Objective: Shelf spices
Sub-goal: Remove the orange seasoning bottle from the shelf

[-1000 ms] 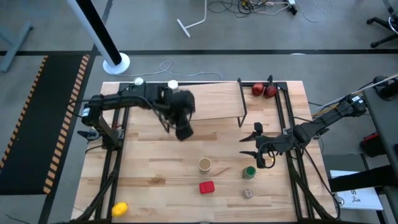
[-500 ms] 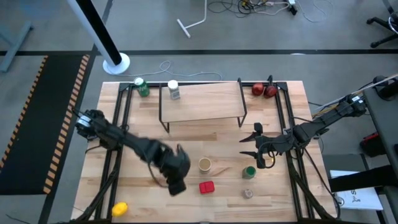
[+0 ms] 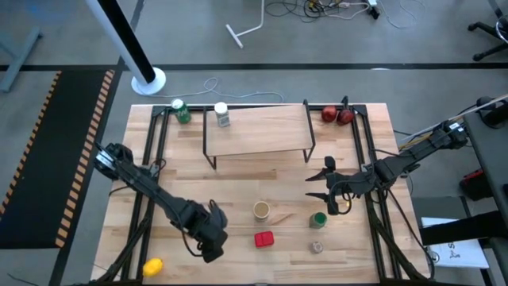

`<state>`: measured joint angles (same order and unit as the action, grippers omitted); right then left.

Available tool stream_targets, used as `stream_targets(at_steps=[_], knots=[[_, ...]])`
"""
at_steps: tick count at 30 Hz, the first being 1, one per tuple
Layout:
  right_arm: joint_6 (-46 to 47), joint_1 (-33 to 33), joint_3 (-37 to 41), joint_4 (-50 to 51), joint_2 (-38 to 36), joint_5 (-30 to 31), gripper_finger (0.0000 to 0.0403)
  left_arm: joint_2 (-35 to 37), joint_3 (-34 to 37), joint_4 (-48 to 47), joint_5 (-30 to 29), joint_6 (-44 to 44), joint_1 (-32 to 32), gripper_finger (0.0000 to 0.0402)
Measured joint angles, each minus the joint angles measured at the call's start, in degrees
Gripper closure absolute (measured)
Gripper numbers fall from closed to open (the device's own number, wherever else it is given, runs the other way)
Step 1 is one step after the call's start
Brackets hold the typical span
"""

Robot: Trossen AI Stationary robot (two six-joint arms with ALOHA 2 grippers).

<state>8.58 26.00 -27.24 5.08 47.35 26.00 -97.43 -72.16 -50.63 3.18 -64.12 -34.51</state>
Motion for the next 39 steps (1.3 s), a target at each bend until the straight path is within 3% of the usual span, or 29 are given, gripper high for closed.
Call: stream_targets(at_steps=[8, 17, 20, 39], knots=[[-0.1, 0.0, 0.0, 0.2, 0.0, 0.0, 0.0204, 0.0, 3.1, -1.9, -2.5, 0.0, -0.6, 0.0229], [-0.2, 0.0, 0.0, 0.4, 0.0, 0.0, 0.0204, 0.0, 3.8, -3.1, -11.2, -2.4, -0.8, 0.0226], [-0.1, 0.0, 0.0, 0.4, 0.0, 0.0, 0.0204, 0.0, 4.2, -2.4, -11.6, -2.6, -0.8, 0.0220], [0.0, 0.0, 0.0, 0.3, 0.0, 0.0, 0.0204, 0.1, 4.8, 2.0, -11.2, -3.1, -0.8, 0.0117]])
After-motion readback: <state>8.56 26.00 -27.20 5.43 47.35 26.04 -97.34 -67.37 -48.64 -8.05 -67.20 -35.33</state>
